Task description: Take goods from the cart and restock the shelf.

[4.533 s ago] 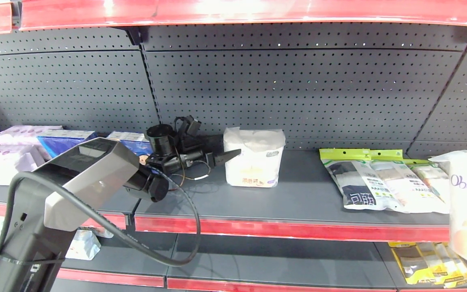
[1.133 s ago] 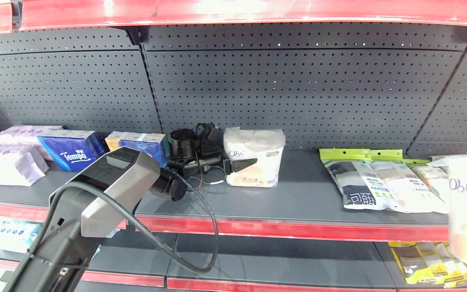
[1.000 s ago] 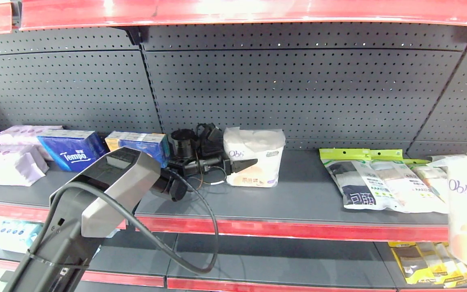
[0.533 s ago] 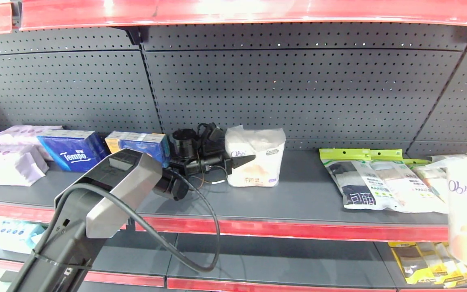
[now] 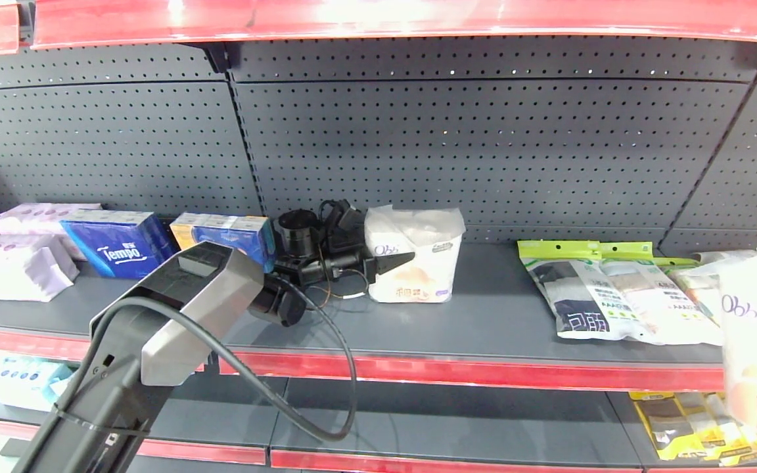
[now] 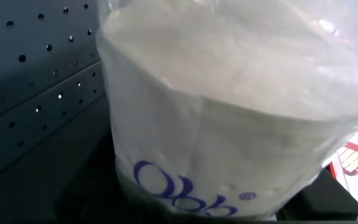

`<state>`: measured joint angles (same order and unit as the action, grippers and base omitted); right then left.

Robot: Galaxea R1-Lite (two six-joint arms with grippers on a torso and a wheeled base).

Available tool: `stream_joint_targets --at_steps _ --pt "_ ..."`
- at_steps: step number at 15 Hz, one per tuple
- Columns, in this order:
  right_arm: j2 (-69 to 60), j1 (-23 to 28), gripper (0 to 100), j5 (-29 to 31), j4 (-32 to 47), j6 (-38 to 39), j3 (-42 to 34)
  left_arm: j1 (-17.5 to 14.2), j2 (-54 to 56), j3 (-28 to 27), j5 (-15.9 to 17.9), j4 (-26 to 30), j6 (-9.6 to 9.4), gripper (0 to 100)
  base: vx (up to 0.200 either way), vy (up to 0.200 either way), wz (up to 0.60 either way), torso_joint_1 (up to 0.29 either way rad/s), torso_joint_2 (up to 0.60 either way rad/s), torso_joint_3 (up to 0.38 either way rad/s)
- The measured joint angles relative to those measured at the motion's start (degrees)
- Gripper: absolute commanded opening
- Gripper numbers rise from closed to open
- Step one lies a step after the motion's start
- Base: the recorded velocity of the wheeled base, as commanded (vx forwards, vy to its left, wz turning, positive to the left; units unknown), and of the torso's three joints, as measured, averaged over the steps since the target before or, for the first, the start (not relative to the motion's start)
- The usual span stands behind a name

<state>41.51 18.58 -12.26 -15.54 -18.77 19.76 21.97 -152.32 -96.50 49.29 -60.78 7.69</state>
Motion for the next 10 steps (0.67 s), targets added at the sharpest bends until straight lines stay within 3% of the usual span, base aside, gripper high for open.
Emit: stream_joint_targets --at_steps 10 --pt "1.21 -0.09 0 0.0 0.0 -0.11 -0.06 -0.39 3.07 7.45 -0.73 -3.07 0.18 0 0.0 0.0 0.0 0.0 0.0 0.0"
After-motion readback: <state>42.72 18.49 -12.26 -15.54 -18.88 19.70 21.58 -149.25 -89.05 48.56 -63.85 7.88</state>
